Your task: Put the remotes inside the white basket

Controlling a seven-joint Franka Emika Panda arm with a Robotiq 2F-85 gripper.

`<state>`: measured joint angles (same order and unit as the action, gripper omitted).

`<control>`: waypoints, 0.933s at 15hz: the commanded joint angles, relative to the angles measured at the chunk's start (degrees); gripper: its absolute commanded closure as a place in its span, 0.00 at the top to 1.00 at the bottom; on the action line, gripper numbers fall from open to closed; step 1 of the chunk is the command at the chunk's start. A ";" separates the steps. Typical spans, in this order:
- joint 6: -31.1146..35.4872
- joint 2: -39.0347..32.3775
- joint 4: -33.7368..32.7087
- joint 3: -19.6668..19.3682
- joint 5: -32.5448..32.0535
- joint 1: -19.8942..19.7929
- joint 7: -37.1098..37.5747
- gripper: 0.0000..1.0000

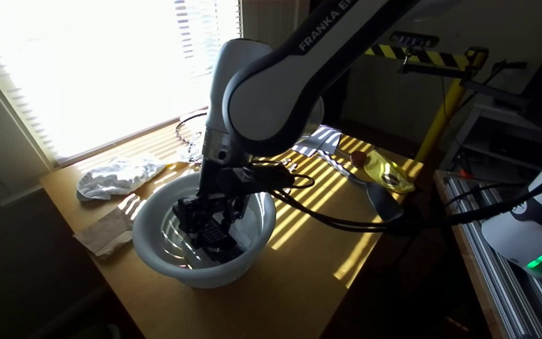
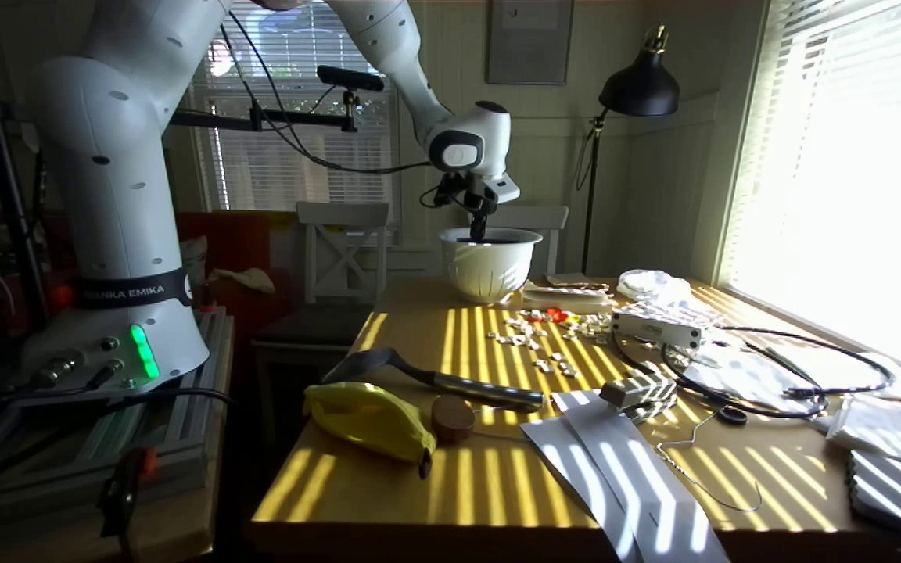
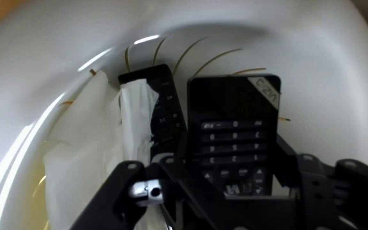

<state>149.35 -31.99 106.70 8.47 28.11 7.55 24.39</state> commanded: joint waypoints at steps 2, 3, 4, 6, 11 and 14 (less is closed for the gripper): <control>-2.71 -4.93 -5.43 -1.56 -2.29 1.12 1.66 0.36; -3.30 -5.78 -5.97 -1.92 -2.65 1.30 1.95 0.36; -3.90 -6.42 -6.43 -2.32 -3.06 1.50 2.34 0.36; -4.96 -6.80 -6.75 -3.18 -4.15 1.99 3.18 0.86; -5.26 6.34 1.09 -5.26 -5.00 0.58 3.73 1.00; -3.39 12.90 5.57 -8.67 -5.60 -1.09 4.93 1.00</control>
<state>145.41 -27.46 104.90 2.18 23.91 8.29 27.48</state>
